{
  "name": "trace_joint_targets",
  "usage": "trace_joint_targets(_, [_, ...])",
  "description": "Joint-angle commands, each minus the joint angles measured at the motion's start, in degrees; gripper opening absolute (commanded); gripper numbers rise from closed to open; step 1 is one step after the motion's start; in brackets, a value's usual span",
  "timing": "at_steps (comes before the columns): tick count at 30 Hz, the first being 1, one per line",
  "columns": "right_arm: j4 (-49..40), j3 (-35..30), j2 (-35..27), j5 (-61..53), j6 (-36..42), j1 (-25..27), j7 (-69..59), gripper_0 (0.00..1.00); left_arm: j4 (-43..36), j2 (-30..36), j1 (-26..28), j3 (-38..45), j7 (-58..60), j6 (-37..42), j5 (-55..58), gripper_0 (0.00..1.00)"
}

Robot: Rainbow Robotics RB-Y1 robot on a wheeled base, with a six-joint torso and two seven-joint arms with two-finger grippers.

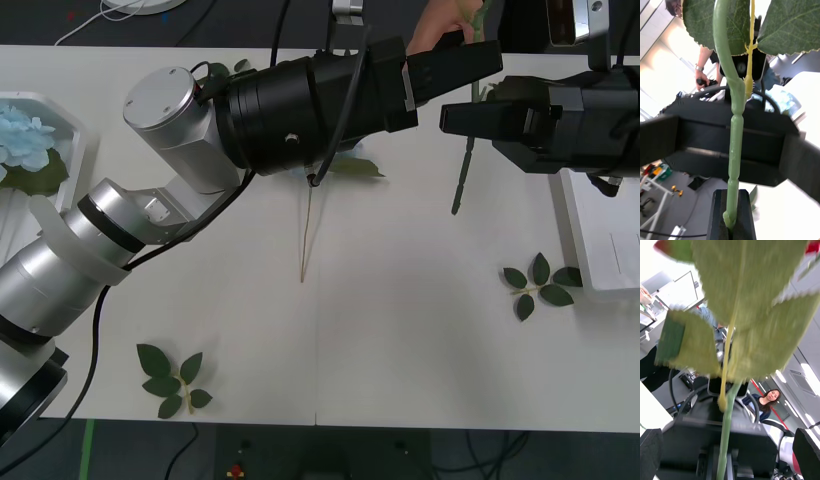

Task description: Place the red flowers into the right box and the blue flowers into the left box. If a person shows an open palm, hand one flower to the person first, then continue sorting.

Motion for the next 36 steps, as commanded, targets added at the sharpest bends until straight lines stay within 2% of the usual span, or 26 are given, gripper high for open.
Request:
trace_joint_targets(1, [-1.0, -2.9, -1.5, -1.0, -3.9, -0.8, 6.1, 0.0, -2.6, -0.5, 0.5, 0.1, 0.1, 0.5, -0.3, 1.0])
trace_joint_targets(14, [-1.0, -2.8, -3.8, 2.9, -24.0, -0.8, 16.8, 0.0, -2.3, 9.8, -0.2, 13.5, 2.0, 0.4, -2.9, 1.0])
trace_joint_targets(17, [-1.2, -2.8, -3.7, 6.1, -28.5, -0.8, 17.1, 0.0, -2.2, 11.6, -0.3, 16.4, 4.4, 0.7, -7.5, 1.0])
trace_joint_targets(20, [-1.4, -2.0, -3.1, 10.8, -32.8, -2.0, 17.3, 0.0, -2.2, 13.1, -1.0, 19.9, 12.4, 4.4, -16.3, 1.0])
trace_joint_targets(25, [-1.4, 1.4, -1.8, 15.0, -40.3, -4.3, 17.3, 0.0, -2.2, 14.3, -3.3, 27.3, 26.7, 16.2, -31.8, 1.0])
trace_joint_targets(27, [-1.3, 3.9, -0.6, 17.6, -45.5, -5.9, 17.3, 0.0, -2.3, 14.5, -5.1, 33.3, 36.4, 27.3, -40.2, 1.0])
trace_joint_targets(32, [0.5, 7.2, 1.3, 21.2, -51.1, -8.5, 17.3, 0.0, -2.3, 14.4, -9.7, 41.8, 50.5, 45.5, -50.0, 1.0])
trace_joint_targets(36, [2.2, 7.5, 2.7, 23.1, -51.9, -9.3, 17.4, 0.0, -2.4, 14.4, -12.4, 45.7, 59.2, 55.5, -54.4, 1.0])
